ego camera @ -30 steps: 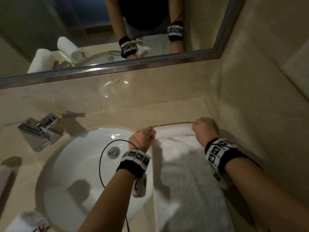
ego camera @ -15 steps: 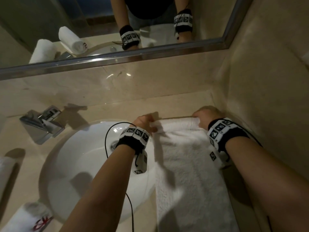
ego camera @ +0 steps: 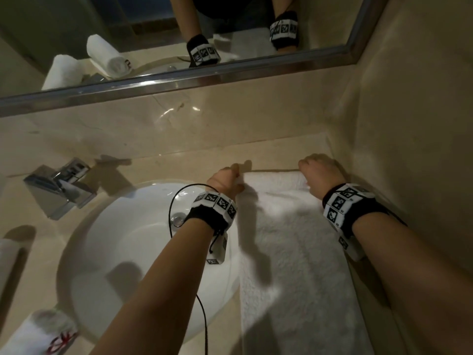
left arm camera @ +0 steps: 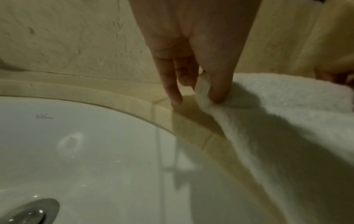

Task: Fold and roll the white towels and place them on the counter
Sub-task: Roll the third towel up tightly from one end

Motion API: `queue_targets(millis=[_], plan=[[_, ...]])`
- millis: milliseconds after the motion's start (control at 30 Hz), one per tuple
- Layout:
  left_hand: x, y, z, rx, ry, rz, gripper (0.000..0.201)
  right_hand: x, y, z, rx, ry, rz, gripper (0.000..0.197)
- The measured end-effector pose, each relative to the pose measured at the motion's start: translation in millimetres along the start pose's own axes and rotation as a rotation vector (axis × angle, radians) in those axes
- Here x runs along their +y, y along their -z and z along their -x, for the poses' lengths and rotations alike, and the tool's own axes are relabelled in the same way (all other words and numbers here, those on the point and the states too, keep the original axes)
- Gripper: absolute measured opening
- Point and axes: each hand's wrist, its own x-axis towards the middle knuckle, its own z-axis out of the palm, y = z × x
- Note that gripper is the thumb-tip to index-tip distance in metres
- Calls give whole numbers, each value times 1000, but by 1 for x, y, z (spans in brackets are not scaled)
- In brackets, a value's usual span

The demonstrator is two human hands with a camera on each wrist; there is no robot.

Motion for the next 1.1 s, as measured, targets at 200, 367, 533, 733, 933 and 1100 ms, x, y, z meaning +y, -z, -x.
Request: queue_targets(millis=[200,367,533,733,933,1100], plan=[[-5,-31,27,84,-233,-213,42,-8,-17,22,77,32,84,29],[-18,-32,42,93,-312,-240,50,-18,-6,40,107,30,59,23],[-8,-30,56,132,-288,-294,35,-25,-17,60,-13,-53,60,34],[10,-23,59,131,-181,-314,30,-37,-23,82,-100,-83,122,65],[16,-19,47,74,-144,-249,44,-14,-15,69,4,-111,-198,44],[10,-23,37,27,-121,-199,34,-2,-7,47,115,-116,-352,41]])
